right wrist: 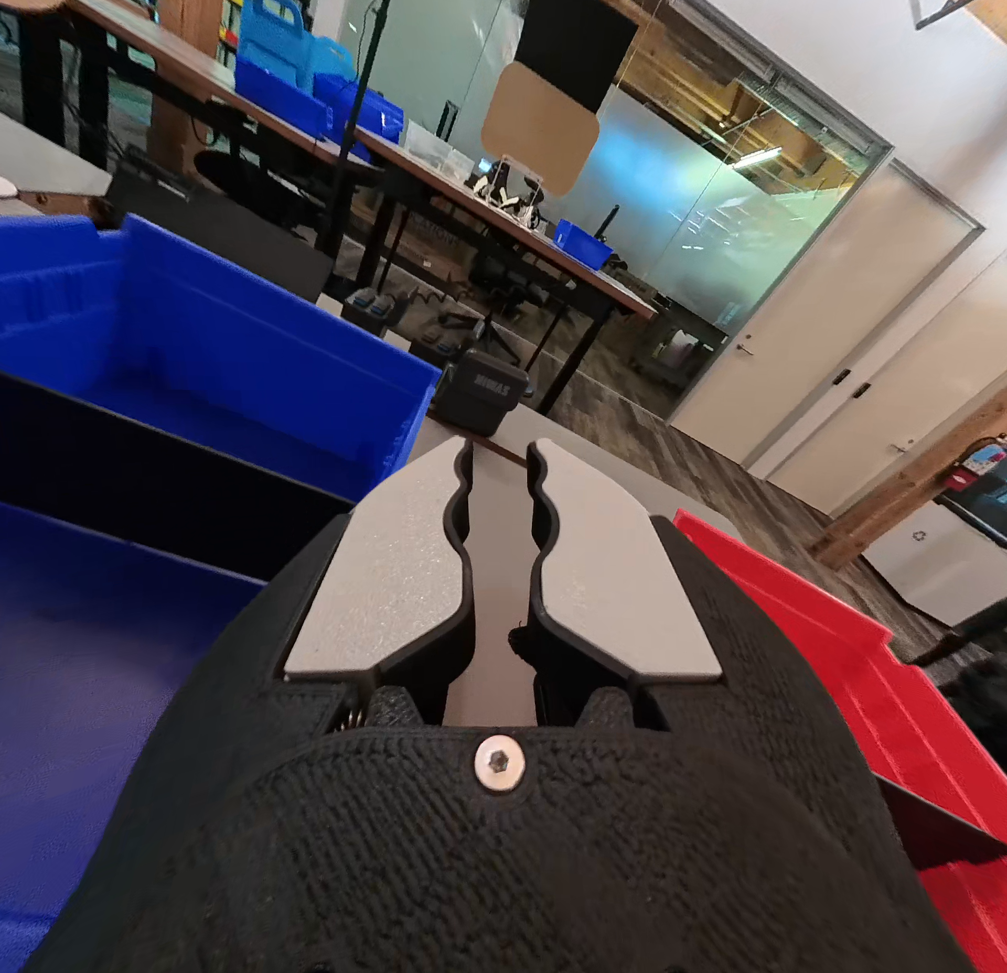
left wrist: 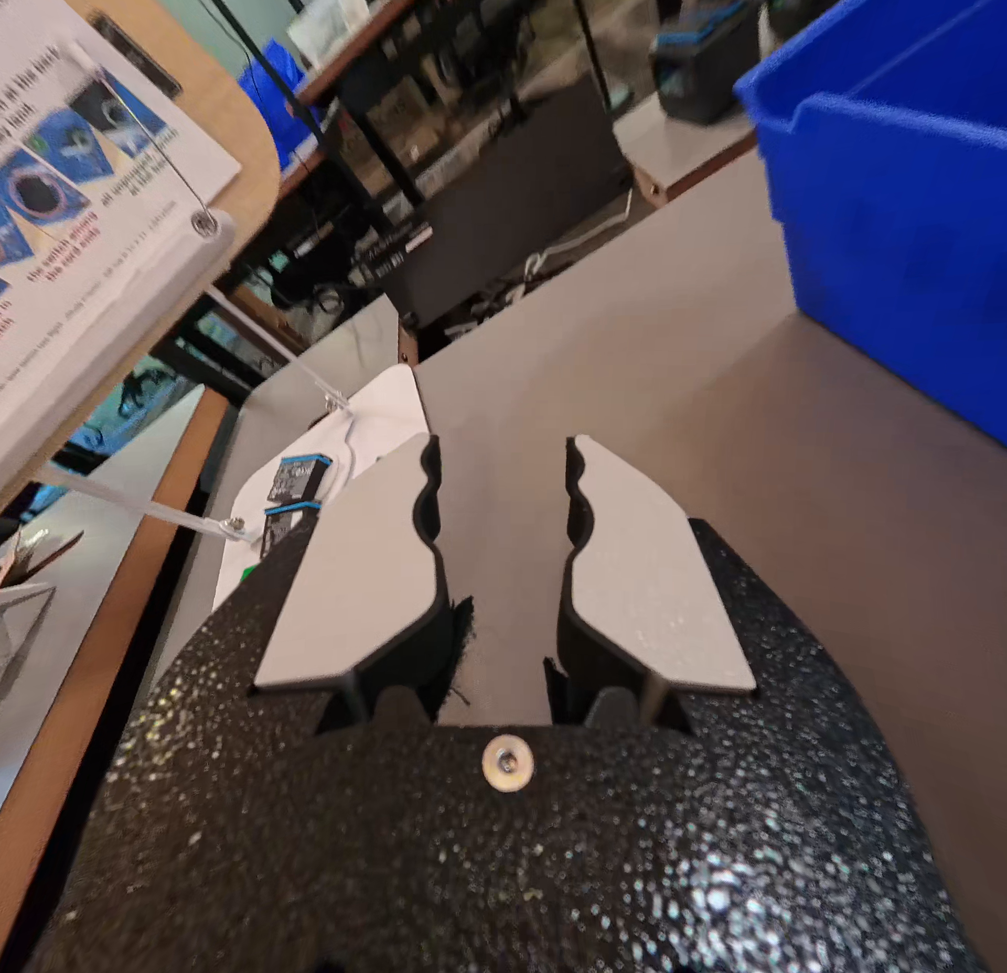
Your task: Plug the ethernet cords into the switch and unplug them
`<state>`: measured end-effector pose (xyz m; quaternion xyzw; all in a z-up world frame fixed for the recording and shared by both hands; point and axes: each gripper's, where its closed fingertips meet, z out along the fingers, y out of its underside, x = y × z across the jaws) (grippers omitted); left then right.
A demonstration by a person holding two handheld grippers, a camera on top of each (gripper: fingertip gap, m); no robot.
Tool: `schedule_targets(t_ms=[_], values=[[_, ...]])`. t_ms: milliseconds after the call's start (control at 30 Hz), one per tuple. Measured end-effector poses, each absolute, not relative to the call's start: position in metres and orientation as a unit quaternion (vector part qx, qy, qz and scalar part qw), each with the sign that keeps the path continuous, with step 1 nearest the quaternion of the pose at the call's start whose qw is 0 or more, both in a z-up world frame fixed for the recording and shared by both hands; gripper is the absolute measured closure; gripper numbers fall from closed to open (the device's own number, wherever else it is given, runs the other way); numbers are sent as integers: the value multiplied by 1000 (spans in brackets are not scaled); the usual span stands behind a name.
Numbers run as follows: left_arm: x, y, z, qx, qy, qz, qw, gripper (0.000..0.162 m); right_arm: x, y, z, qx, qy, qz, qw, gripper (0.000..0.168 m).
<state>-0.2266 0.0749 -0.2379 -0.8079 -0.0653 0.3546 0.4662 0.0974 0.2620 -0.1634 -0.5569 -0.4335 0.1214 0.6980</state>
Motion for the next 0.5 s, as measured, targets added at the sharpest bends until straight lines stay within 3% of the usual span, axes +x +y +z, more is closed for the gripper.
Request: schedule_targets(t_ms=[300,500], values=[[-165,88,-226,-749,-46,185,635,126,111,244,-175,-588,-428,237,643,143],[-165,76,-215,-704,-60,184,683,128,134,229,-177,-598,-462,177,631,141]])
